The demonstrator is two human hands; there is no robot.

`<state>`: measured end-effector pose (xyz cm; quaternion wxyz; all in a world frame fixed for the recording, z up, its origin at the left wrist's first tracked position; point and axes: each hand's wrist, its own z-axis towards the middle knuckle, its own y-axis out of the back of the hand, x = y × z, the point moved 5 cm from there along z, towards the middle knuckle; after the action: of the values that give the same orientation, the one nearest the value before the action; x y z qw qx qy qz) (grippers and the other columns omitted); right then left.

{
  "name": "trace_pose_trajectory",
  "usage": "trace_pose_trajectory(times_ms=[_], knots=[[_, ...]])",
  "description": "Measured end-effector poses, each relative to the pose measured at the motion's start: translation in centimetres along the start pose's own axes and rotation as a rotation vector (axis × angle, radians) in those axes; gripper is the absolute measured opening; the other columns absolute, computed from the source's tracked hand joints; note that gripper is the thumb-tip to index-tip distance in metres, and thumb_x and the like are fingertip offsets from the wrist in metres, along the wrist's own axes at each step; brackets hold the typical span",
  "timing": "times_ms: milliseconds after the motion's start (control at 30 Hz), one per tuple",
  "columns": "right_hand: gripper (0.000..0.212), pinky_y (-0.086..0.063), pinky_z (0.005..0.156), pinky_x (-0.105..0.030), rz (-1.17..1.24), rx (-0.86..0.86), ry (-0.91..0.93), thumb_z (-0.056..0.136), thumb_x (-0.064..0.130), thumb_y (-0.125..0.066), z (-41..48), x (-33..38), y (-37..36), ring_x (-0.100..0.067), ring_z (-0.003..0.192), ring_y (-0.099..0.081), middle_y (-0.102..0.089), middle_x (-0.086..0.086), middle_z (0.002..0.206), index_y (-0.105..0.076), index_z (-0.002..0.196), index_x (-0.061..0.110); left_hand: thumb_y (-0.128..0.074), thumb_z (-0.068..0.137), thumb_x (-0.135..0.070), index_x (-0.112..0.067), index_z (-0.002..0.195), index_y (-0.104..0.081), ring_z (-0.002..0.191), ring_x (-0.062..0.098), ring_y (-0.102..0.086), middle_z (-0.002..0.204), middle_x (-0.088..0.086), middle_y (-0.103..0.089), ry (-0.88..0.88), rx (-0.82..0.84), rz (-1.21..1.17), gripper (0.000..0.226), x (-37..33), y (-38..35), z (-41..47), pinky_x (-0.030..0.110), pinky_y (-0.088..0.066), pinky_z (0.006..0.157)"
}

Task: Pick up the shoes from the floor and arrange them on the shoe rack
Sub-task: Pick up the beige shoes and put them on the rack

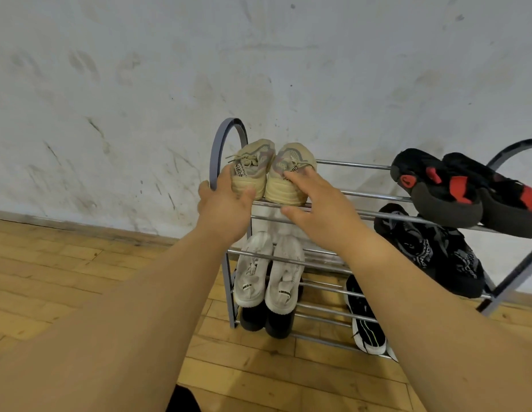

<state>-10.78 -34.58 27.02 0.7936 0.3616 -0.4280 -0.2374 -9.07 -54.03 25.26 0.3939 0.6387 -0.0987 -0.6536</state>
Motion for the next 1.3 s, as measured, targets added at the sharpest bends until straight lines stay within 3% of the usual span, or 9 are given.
trace_pose_trajectory(times_ms=[200, 367, 533, 667, 767, 833, 1000, 1200, 1300], knots=[[0.058, -0.02, 0.114, -0.024, -0.186, -0.087, -0.046, 0.096, 0.035, -0.068, -3.9, -1.1, 9.1, -0.018, 0.151, -0.026, -0.029, 0.001, 0.165, -0.047, 0.15, 0.031, -0.05, 0.096, -0.055, -0.029, 0.156, -0.029, 0.147, 0.038, -0.021, 0.161, 0.015, -0.021, -0.24, -0.154, 0.155, 0.068, -7.7, -0.8, -5.3, 0.057, -0.025, 0.119], [0.037, -0.037, 0.095, -0.028, -0.337, -0.364, -0.161, 0.089, 0.023, -0.073, -16.2, -8.2, 20.2, -0.019, 0.115, -0.053, -0.06, 0.0, 0.125, -0.064, 0.125, 0.021, -0.056, 0.096, -0.055, -0.031, 0.155, -0.029, 0.144, 0.032, -0.026, 0.155, 0.01, -0.029, -0.563, 0.264, 0.093, 0.069, -17.1, -11.0, -15.1, 0.049, -0.029, 0.119], [0.053, -0.04, 0.108, -0.035, -0.352, -0.245, -0.766, 0.085, 0.032, -0.077, -36.8, -21.9, 23.2, -0.024, 0.129, -0.053, -0.055, -0.003, 0.139, -0.061, 0.134, 0.021, -0.052, 0.096, -0.061, -0.031, 0.159, -0.018, 0.142, 0.037, -0.031, 0.156, 0.008, -0.026, -0.803, 0.937, 0.33, 0.077, -24.5, -25.5, -28.7, 0.05, -0.039, 0.111], [0.072, -0.042, 0.106, -0.036, -0.225, -0.039, -1.279, 0.084, 0.046, -0.077, -54.7, -29.9, 21.2, -0.029, 0.133, -0.049, -0.042, -0.009, 0.152, -0.049, 0.146, 0.022, -0.057, 0.095, -0.058, -0.026, 0.159, -0.024, 0.139, 0.035, -0.042, 0.157, 0.013, -0.034, -1.04, 1.155, 0.473, 0.079, -28.9, -33.6, -39.7, 0.042, -0.041, 0.11], [0.089, -0.055, 0.08, -0.035, -0.074, 0.079, -1.61, 0.082, 0.05, -0.079, -67.3, -33.2, 18.5, -0.026, 0.106, -0.063, -0.041, -0.012, 0.151, -0.036, 0.155, 0.022, -0.055, 0.094, -0.063, -0.03, 0.162, -0.012, 0.145, 0.034, -0.032, 0.164, 0.011, -0.02, -1.141, 1.329, 0.539, 0.087, -29.2, -37.6, -47.0, 0.047, -0.038, 0.114], [0.104, -0.058, 0.078, -0.036, -0.018, 0.146, -1.77, 0.078, 0.053, -0.081, -74.6, -34.2, 16.0, -0.027, 0.108, -0.064, -0.035, -0.014, 0.156, -0.024, 0.16, 0.023, -0.053, 0.096, -0.063, -0.035, 0.163, -0.003, 0.151, 0.033, -0.021, 0.168, 0.007, -0.01, -1.205, 1.445, 0.608, 0.089, -28.1, -39.4, -50.4, 0.05, -0.031, 0.118], [0.12, -0.041, 0.113, -0.05, 0.051, 0.395, -1.906, 0.077, 0.057, -0.08, -83.9, -34.9, 9.5, -0.04, 0.143, -0.035, -0.025, -0.014, 0.161, -0.001, 0.163, 0.029, -0.052, 0.097, -0.062, -0.041, 0.162, 0.002, 0.154, 0.028, -0.017, 0.17, 0.004, -0.009, -1.259, 1.538, 0.702, 0.087, -26.7, -41.5, -52.1, 0.047, -0.027, 0.122], [0.101, -0.045, 0.102, -0.051, -0.29, 0.388, -1.886, 0.085, 0.045, -0.068, -84.8, -35.0, 7.1, -0.034, 0.127, -0.048, -0.052, -0.009, 0.139, -0.001, 0.16, 0.039, -0.054, 0.094, -0.064, -0.04, 0.162, -0.005, 0.146, 0.024, -0.036, 0.167, -0.003, -0.018, -1.161, 1.501, 0.668, 0.087, -27.0, -43.4, -50.2, 0.044, -0.039, 0.115], [0.093, -0.052, 0.091, -0.045, -0.151, 0.208, -1.923, 0.078, 0.047, -0.065, -81.7, -34.9, 7.1, -0.031, 0.11, -0.058, -0.062, -0.004, 0.122, -0.01, 0.154, 0.045, -0.054, 0.095, -0.062, -0.038, 0.162, -0.006, 0.147, 0.024, -0.034, 0.167, -0.003, -0.018, -1.137, 1.488, 0.673, 0.086, -27.4, -43.4, -49.3, 0.043, -0.037, 0.116]])
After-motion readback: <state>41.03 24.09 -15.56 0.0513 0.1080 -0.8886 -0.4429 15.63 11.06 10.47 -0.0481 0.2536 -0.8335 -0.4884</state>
